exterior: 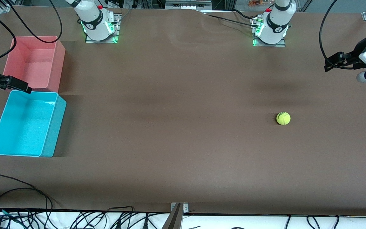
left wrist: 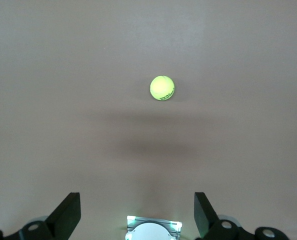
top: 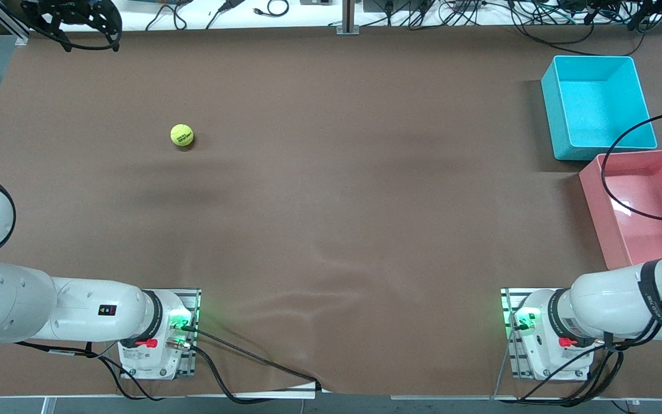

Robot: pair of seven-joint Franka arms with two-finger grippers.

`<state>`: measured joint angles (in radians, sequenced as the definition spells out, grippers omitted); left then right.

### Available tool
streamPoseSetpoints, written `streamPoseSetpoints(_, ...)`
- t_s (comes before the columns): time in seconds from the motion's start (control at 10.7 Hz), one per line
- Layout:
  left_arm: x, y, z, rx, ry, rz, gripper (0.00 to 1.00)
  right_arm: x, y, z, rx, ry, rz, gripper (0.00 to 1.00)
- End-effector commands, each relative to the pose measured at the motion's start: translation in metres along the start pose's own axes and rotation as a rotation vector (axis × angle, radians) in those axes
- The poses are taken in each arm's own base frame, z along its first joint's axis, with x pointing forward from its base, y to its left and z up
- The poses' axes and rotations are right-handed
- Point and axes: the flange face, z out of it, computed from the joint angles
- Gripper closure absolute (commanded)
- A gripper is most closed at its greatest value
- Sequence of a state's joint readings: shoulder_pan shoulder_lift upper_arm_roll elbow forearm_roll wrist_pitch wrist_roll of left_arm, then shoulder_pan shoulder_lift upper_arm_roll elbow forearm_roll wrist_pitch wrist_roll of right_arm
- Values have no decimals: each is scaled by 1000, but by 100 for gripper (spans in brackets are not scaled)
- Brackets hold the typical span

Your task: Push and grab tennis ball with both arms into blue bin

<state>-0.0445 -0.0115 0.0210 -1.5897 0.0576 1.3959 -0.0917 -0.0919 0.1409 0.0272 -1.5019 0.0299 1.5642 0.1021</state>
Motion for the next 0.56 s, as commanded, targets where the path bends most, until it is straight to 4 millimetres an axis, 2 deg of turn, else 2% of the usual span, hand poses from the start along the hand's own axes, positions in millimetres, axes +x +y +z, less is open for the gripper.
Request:
streamPoseSetpoints(0.0,-12,12,-25,-30,43,-30,0,-1,1,-5,15,-6,12,0)
streamPoseSetpoints(0.47,-9,11,-22,-97,98,-37,0,-1,1,-5,13,-6,6,0)
